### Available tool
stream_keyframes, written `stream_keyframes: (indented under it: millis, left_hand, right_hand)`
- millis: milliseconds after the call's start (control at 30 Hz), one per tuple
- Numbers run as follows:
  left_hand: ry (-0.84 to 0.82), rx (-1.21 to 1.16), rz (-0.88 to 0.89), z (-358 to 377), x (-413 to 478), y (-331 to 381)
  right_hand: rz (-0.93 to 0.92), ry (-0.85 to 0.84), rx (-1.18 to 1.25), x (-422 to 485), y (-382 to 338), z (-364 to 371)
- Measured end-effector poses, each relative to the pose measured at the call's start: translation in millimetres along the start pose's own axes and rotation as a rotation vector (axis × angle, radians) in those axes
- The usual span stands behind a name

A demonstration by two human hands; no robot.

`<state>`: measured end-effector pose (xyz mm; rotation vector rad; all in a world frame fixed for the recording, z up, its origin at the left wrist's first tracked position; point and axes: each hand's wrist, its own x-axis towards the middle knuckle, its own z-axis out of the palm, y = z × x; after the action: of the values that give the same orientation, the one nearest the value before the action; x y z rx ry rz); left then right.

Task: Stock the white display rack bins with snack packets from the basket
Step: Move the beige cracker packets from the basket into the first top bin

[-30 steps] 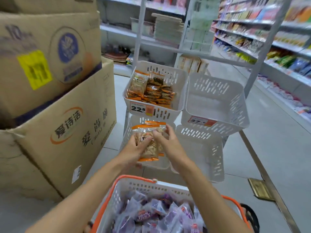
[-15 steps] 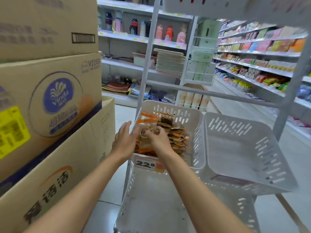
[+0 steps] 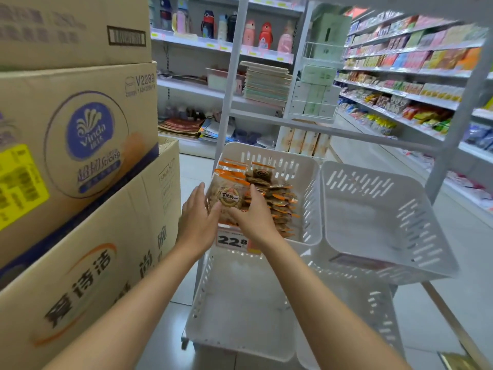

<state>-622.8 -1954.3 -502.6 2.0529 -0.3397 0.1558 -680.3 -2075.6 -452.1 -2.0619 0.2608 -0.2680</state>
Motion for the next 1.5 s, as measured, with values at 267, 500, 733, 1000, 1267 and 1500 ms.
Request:
stream_keyframes:
  millis: [267, 500, 733, 1000, 1267, 1500]
  left_hand:
    - [-0.034, 0.108, 0.084, 3.3, -107.4, 40.1]
    - [-0.571, 0.085, 0.055, 60.5, -262.0, 48.5]
    - [-0.735, 0.047, 0.029, 115.6, -361.4, 36.8]
    - [-0.834, 0.041, 0.007, 134.5, -392.3, 34.9]
    - [-0.872, -0.381, -0.329, 155.0, -394.9, 70.9]
    - [-0.703, -0.478, -0.692, 128.7, -391.6, 15.7]
  right_hand:
    - [-0.018, 0.108, -0.111, -100.1, 11.8, -39.8]
    - [0.194, -0.211, -0.355, -259.8, 114.9, -99.8]
    - [0.372, -0.298, -0.480, -404.9, 218.1, -167.8]
    - [0.333, -0.225, -0.603, -431.0, 274.2, -179.7]
    - [0.238, -0.216, 0.059, -370.4, 231.6, -180.6]
    - [0.219, -0.487, -0.853, -404.4, 299.6, -158.9]
